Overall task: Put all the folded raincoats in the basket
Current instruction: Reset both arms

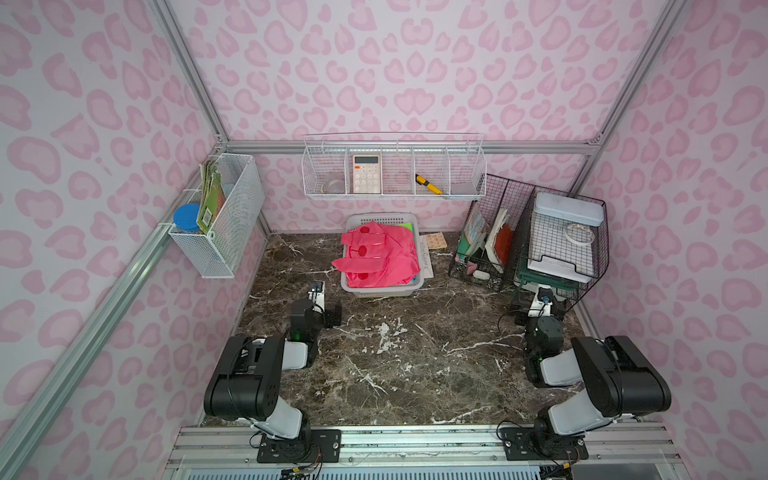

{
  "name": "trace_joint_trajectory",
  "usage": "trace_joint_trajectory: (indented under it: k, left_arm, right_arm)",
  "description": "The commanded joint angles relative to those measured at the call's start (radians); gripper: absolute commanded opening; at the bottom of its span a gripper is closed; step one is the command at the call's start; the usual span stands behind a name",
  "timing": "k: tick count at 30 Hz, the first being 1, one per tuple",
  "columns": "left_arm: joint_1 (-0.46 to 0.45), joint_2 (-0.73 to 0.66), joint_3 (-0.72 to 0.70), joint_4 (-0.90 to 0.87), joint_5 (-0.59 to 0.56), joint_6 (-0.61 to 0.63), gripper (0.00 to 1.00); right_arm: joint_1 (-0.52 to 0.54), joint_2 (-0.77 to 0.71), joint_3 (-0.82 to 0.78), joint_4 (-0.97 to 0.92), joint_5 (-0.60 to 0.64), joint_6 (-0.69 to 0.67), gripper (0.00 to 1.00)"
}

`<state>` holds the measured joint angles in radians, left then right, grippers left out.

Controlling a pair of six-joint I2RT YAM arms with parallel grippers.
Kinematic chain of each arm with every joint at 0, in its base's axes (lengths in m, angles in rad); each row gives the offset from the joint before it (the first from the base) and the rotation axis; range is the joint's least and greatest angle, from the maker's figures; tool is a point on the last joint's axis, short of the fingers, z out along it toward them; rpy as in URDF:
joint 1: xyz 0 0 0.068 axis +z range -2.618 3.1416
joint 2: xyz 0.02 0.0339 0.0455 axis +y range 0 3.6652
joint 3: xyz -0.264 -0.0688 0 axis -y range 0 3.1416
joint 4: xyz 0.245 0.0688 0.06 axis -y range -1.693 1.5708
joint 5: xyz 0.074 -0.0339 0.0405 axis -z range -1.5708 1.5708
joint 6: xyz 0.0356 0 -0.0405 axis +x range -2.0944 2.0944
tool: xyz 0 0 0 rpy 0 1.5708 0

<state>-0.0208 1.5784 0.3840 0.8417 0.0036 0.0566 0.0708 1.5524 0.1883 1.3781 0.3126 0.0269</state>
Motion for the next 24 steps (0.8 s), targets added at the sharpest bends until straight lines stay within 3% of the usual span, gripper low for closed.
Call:
trace_joint_trajectory:
  k: [1, 5, 24]
  left_arm:
    - [-0.001, -0.003, 0.018, 0.061, -0.015, 0.003, 0.99]
    - [-0.002, -0.04, 0.069, -0.107, -0.018, -0.027, 0.98]
    - [0.0, -0.038, 0.064, -0.091, -0.019, -0.024, 0.98]
  right_arm:
    - [0.002, 0.028, -0.018, 0.078, -0.004, 0.001, 1.0]
    - [0.011, 0.021, -0.013, 0.054, 0.014, 0.006, 1.0]
    - [0.011, 0.025, -0.023, 0.08, 0.024, 0.003, 1.0]
